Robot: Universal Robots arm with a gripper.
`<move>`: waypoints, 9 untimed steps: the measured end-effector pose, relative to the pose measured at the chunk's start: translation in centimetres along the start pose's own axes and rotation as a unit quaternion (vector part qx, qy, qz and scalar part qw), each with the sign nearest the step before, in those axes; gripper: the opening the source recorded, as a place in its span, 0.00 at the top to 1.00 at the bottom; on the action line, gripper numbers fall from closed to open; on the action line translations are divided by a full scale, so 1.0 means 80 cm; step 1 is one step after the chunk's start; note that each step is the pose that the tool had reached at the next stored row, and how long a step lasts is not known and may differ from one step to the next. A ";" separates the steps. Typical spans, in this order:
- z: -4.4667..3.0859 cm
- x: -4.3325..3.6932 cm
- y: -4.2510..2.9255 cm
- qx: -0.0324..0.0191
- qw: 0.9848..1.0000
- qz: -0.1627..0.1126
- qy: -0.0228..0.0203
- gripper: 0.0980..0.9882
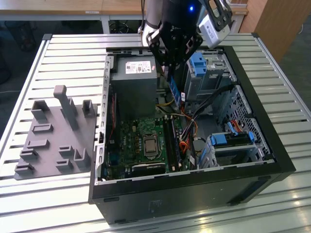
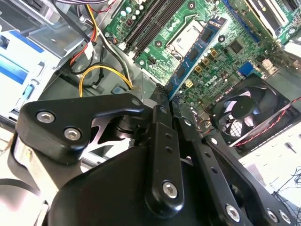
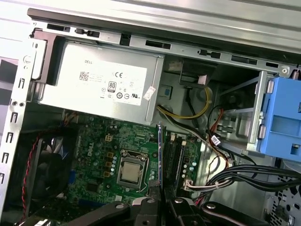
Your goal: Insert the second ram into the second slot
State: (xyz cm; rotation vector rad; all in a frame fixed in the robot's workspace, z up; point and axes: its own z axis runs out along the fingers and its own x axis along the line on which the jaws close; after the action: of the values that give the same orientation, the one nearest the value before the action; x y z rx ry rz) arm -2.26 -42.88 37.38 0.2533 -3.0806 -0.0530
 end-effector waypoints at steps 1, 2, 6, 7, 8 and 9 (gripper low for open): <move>0.0000 0.000 0.0000 0.000 1.000 0.002 0.000 0.96; 0.0000 0.000 0.0000 0.000 1.000 0.005 0.000 0.96; 0.0000 0.000 0.0000 -0.001 1.000 0.015 -0.001 0.96; 0.0000 0.000 0.0000 -0.001 1.000 0.018 -0.001 0.96; 0.0000 0.000 0.0000 -0.001 1.000 0.020 -0.001 0.96; 0.0000 0.000 0.0000 -0.001 1.000 0.023 -0.001 0.96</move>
State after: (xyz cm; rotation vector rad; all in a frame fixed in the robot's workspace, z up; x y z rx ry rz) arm -2.26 -42.88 37.38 0.1837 -3.0863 -0.0547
